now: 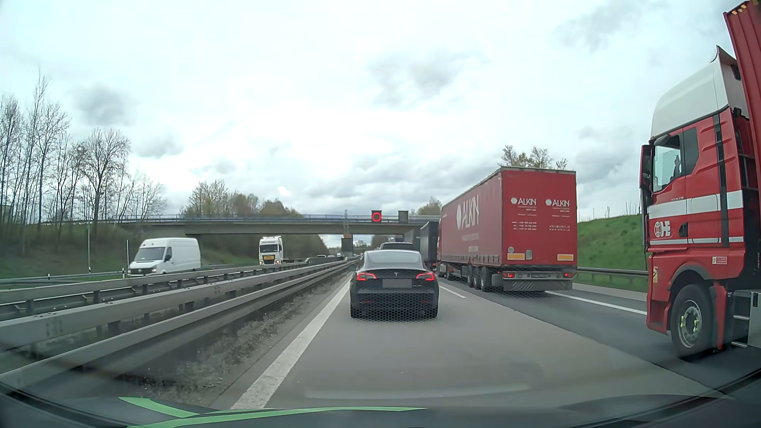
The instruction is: Follow the waypoints while adhering to traffic rules and regulations
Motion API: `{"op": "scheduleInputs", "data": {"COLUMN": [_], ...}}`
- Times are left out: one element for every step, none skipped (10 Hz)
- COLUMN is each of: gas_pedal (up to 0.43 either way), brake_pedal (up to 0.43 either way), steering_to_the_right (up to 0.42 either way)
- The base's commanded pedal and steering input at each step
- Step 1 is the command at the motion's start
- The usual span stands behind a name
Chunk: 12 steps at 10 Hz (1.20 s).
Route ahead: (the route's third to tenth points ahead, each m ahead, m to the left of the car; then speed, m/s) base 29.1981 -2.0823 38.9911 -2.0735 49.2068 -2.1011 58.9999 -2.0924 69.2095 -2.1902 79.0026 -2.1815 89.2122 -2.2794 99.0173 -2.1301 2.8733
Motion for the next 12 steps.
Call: {"op": "scheduleInputs", "data": {"gas_pedal": [0.0,0.0,0.0,0.0,0.0,0.0,0.0,0.0,0.0,0.0,0.0,0.0], "brake_pedal": [0.043,0.043,0.043,0.037,0.012,0.0,0.0,0.0,0.0,0.0,0.0,0.0], "steering_to_the_right": [-0.001,-0.001,-0.001,-0.001,-0.001,-0.001,0.0,0.0,0.0,0.0,0.0,0.0]}}
